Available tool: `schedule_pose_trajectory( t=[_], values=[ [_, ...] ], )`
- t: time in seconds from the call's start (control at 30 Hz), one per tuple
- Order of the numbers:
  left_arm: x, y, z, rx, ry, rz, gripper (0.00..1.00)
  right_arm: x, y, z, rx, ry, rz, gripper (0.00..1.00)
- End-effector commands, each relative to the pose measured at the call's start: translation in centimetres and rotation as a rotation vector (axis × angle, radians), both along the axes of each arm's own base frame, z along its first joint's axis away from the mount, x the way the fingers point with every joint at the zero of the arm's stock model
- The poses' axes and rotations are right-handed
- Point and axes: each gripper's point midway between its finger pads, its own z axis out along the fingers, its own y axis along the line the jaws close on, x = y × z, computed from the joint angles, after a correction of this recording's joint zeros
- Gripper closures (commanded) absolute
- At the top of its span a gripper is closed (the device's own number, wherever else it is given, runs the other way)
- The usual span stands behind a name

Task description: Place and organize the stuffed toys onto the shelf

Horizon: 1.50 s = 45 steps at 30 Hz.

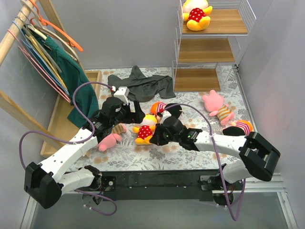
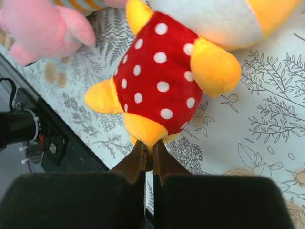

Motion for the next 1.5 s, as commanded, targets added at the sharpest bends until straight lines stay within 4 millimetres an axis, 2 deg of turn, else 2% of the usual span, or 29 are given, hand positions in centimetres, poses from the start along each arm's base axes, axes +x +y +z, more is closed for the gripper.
schedule_pose_trajectory(
  t=[0.0, 0.03, 0.07, 0.13, 0.17, 0.2, 0.57, 0.83, 0.97, 1.1, 1.13, 1.2, 1.27, 1.3, 1.33, 1.4, 1.43, 1.47],
  values=[
    [-0.2, -0.2, 1.7, -0.035, -0.039, -0.012, 0.07, -0.3, 0.9, 5.5, 0.086, -0.128, 0.107, 0.99],
    [-0.2, -0.3, 1.9, -0.052, -0.034, -0.004, 0.07, -0.6, 0.8, 6.0, 0.095, -0.140, 0.122, 0.99],
    [-0.6, -0.8, 2.2, -0.076, -0.032, -0.033, 0.07, -0.8, 0.9, 7.5, 0.137, -0.167, 0.137, 0.99],
    [-1.0, -1.2, 2.7, -0.105, -0.028, -0.051, 0.06, -1.5, 0.6, 8.1, 0.177, -0.198, 0.170, 0.99],
    [-1.0, -1.3, 2.9, -0.111, -0.024, -0.051, 0.06, -1.6, 0.5, 9.3, 0.214, -0.228, 0.171, 0.99],
    [-1.0, -1.5, 3.5, -0.121, -0.026, -0.058, 0.05, -1.7, 0.4, 9.6, 0.231, -0.247, 0.174, 0.99],
    [-1.3, -3.0, 5.1, -0.177, 0.077, -0.079, 0.05, -2.2, -1.7, 14.8, 0.353, -0.494, 0.205, 0.99],
    [-1.1, -3.8, 5.0, -0.198, 0.132, -0.078, 0.04, -2.5, -3.0, 14.8, 0.362, -0.532, 0.188, 0.99],
    [-1.4, -4.6, 5.4, -0.241, 0.144, -0.110, 0.08, -2.7, -3.2, 15.0, 0.379, -0.539, 0.187, 0.99],
    [-1.8, -4.9, 6.5, -0.296, 0.126, -0.121, 0.32, -2.9, -3.3, 14.4, 0.370, -0.523, 0.194, 0.99],
    [-2.0, -4.8, 7.5, -0.323, 0.103, -0.122, 0.48, -2.9, -3.4, 14.4, 0.367, -0.524, 0.187, 0.99],
    [-2.1, -4.8, 8.1, -0.340, 0.089, -0.124, 0.62, -2.6, -3.7, 14.0, 0.348, -0.517, 0.167, 0.96],
    [-2.3, -5.0, 8.8, -0.356, 0.082, -0.136, 0.91, -2.3, -3.9, 14.0, 0.326, -0.520, 0.153, 0.79],
    [-2.2, -5.0, 9.0, -0.361, 0.082, -0.131, 1.00, -1.9, -4.1, 13.8, 0.298, -0.522, 0.135, 0.73],
    [-2.1, -4.9, 9.3, -0.365, 0.082, -0.117, 1.00, -1.6, -4.3, 13.8, 0.256, -0.523, 0.135, 0.60],
    [-1.7, -5.0, 9.3, -0.366, 0.092, -0.101, 1.00, -0.8, -4.7, 13.7, 0.185, -0.546, 0.125, 0.44],
    [-1.3, -5.0, 10.0, -0.370, 0.082, -0.090, 1.00, -0.6, -4.8, 14.1, 0.143, -0.539, 0.125, 0.33],
    [-0.9, -5.1, 9.8, -0.368, 0.096, -0.075, 1.00, -0.4, -4.8, 14.3, 0.114, -0.559, 0.138, 0.32]
  ],
)
